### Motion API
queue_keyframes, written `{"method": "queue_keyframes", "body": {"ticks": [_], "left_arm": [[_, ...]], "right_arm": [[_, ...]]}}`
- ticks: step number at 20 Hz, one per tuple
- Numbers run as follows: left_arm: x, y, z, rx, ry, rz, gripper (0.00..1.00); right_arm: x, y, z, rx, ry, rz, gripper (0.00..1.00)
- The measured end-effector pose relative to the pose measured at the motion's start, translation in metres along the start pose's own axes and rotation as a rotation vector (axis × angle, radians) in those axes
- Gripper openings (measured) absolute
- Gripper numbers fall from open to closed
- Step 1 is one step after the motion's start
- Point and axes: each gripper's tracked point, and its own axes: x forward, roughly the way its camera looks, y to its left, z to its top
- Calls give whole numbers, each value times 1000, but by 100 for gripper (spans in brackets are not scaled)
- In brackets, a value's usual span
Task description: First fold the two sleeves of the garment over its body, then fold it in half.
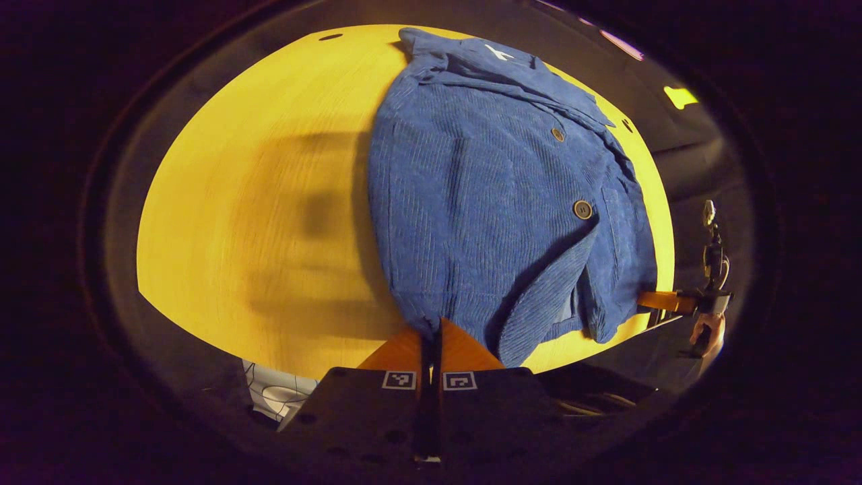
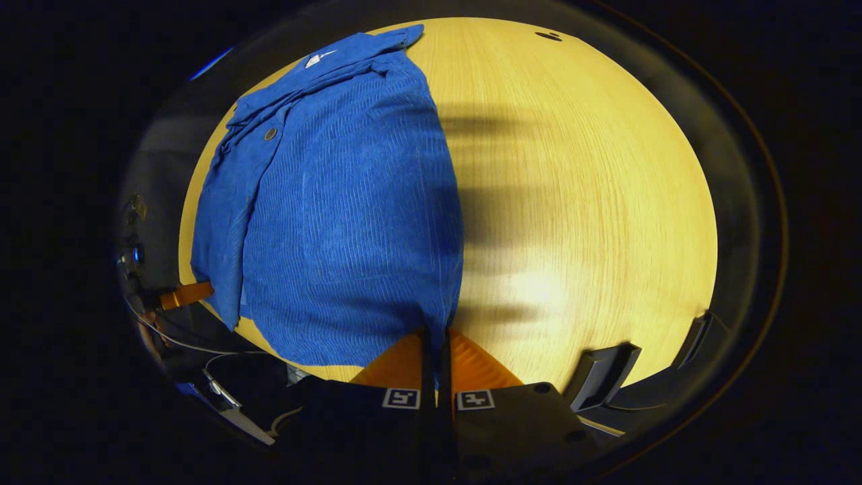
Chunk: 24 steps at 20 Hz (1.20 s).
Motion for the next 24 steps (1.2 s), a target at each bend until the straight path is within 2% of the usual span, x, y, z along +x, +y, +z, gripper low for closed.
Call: {"method": "queue_keyframes", "body": {"ticks": [7,11,16,21,24], "left_arm": [[-67,-35,30,-4,-129,-136,0],[-119,-46,65,65,-245,-136,0],[-175,-53,124,122,-375,-154,0],[-183,-48,221,80,-458,-187,0],[-165,-31,292,85,-498,-128,0]], "right_arm": [[-75,24,46,28,-119,105,5],[-133,38,103,28,-270,139,5],[-184,59,175,-20,-404,163,5],[-188,83,277,31,-499,198,5],[-166,98,350,26,-527,205,5]]}}
